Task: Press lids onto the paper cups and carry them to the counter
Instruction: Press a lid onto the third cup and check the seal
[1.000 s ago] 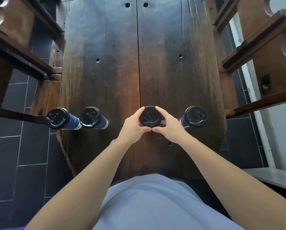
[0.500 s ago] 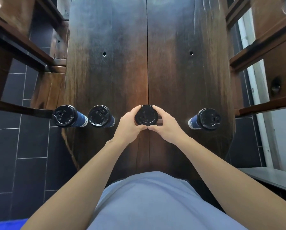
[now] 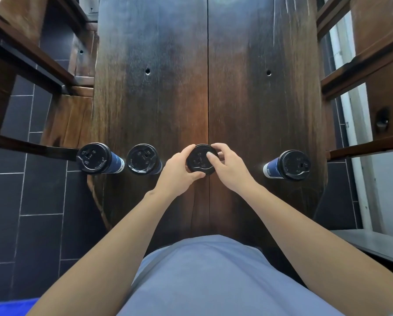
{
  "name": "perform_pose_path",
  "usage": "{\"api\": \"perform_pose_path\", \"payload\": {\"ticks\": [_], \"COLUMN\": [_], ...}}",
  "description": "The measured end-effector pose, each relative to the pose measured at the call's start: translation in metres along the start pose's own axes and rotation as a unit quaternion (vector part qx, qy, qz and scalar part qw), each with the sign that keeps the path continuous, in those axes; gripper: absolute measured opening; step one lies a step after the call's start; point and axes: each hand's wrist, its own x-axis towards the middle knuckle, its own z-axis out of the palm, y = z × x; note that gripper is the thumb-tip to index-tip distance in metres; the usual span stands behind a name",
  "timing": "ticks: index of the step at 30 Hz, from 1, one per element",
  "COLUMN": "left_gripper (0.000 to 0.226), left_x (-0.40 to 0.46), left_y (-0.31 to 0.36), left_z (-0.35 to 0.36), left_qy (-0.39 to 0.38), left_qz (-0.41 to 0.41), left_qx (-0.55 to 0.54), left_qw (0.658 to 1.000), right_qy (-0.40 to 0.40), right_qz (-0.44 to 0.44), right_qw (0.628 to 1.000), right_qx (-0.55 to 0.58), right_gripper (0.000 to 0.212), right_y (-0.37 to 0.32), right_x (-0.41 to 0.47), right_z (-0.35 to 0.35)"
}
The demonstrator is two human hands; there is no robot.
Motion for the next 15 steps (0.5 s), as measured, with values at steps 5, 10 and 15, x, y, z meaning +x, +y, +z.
{"api": "perform_pose_path", "payload": {"ticks": [5,10,15], "left_gripper": [0.08,0.082,0.085], "left_x": [0.005,0.006,0.007], "left_y": [-0.003,-0.01,-0.019], "left_z": [-0.001,-0.001,0.001], "left_qy": [-0.004,-0.016,-0.019], "left_qz": [0.013,0.017,0.004], "left_qx": [0.011,0.017,-0.015], "left_qw": [1.0,1.0,1.0], "right_qy": [0.055,0.071,0.098], "right_qz": [0.08,0.116,0.138], "right_qw": [0.995,0.99,0.983], "right_qx": [0.001,-0.026,-0.069], "right_gripper": [0.043,0.046,0.046], "right_y": [-0.013,-0.032,-0.035], "right_x": [0.026,0.051,0.058], "right_z": [0.005,0.021,0.037]}}
